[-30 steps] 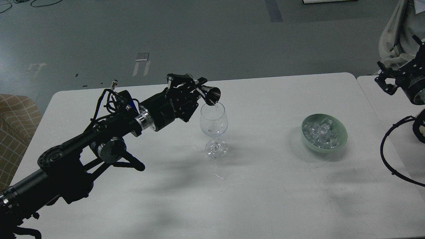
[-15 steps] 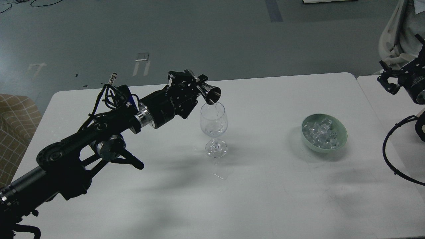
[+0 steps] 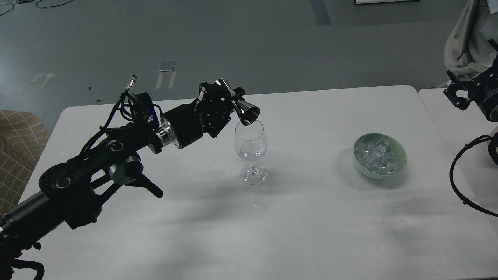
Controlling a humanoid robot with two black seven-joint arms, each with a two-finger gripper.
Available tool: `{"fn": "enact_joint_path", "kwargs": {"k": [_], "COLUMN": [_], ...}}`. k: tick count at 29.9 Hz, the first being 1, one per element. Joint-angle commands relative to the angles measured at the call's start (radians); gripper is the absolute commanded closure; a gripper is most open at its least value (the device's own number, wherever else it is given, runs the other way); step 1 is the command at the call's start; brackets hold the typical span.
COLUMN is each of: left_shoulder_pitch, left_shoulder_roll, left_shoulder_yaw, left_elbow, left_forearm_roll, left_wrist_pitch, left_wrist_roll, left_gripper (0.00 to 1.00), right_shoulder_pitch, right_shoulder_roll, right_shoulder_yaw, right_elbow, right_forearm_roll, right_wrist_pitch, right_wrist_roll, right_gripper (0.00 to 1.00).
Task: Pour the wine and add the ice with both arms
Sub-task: 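Tilt the jigger over the wine glass rim with the left gripper, then raise the jigger upright and away from the glass with the left gripper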
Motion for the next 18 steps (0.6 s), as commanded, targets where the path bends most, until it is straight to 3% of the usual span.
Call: {"fn": "enact_joint_path", "kwargs": {"k": [1,18], "left_shoulder_pitch": [-0.014,-0.02], "left_shoulder_roll": [-0.001,0.03], "left_shoulder_yaw": [0.005,-0.001], "left_elbow": [0.003,-0.041], "left_forearm_roll": [0.026,0.195], "left_wrist_pitch": [0.002,0.008], "left_wrist_roll": [-0.001,0.004], "left_gripper": [1.0,1.0], "right_shoulder_pitch": [-0.001,-0.001], "right_shoulder_roll": [0.0,-0.011], "right_shoulder_yaw": [0.003,0.005], "right_elbow": [0.0,0.0], "right_forearm_roll": [0.0,0.0], "right_wrist_pitch": [0.0,0.003], "right_wrist_roll": [0.002,0.0], "right_gripper": [0.0,0.0]}}
